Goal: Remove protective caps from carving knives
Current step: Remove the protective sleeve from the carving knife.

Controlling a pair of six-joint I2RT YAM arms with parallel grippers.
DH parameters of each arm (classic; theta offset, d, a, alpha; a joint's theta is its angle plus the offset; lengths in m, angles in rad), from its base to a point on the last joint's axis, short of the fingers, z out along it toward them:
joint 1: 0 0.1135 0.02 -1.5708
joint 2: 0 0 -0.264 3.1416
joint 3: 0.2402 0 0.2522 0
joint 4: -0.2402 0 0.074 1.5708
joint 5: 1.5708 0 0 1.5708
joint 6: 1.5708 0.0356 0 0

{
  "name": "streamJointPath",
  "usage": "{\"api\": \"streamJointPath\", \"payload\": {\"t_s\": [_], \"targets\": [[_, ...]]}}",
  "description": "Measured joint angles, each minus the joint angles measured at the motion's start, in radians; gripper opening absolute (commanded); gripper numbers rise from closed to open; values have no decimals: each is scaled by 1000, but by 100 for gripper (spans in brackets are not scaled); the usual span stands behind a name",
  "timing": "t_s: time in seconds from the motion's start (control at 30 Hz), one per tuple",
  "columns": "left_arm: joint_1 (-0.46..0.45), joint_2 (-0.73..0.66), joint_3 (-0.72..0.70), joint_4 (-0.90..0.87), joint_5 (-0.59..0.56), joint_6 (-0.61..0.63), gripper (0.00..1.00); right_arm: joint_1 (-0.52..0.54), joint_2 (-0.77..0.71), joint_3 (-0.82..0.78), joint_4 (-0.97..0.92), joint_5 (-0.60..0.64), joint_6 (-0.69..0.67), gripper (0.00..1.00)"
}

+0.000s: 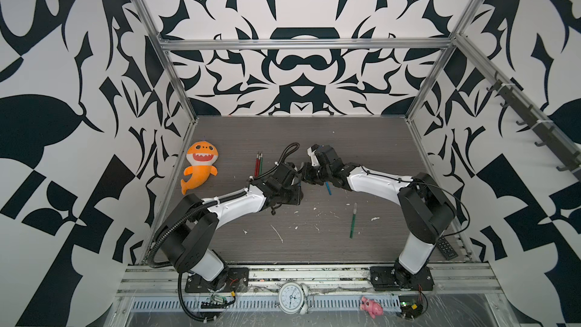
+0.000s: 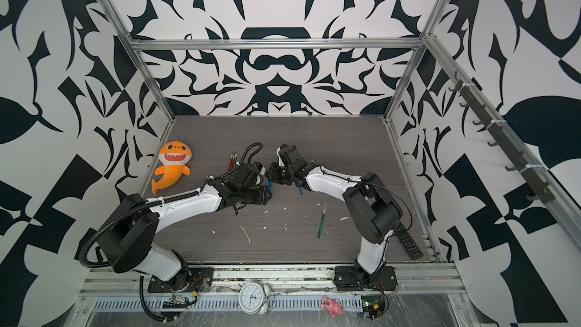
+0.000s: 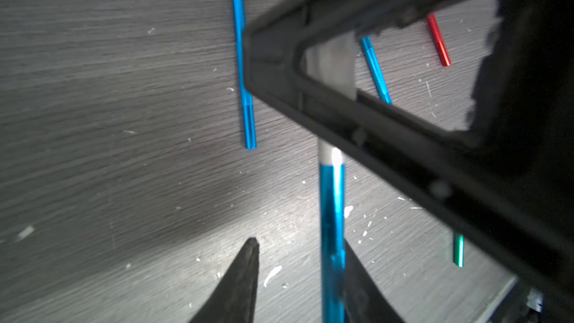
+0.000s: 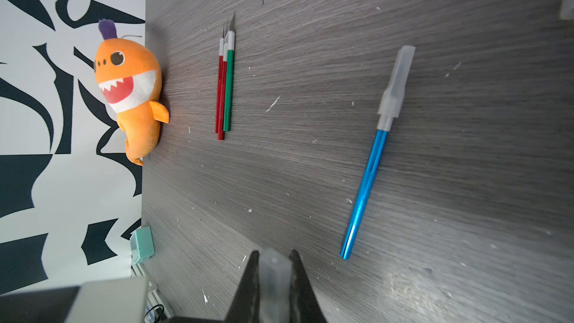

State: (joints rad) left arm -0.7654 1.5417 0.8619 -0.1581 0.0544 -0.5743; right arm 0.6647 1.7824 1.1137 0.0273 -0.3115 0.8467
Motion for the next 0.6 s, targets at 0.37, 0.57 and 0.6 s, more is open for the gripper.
{"api": "streamJointPath", "payload": {"t_s": [0.37, 0.57, 0.6], "targets": [[0, -24, 2, 0, 27, 2, 32, 0, 16, 6, -17, -1, -12, 0], [0, -26, 2, -1, 38, 3, 26, 0, 32, 18, -17, 1, -15, 0], [0, -26, 2, -2, 39, 3, 25, 0, 32, 18, -17, 1, -15, 0]]}}
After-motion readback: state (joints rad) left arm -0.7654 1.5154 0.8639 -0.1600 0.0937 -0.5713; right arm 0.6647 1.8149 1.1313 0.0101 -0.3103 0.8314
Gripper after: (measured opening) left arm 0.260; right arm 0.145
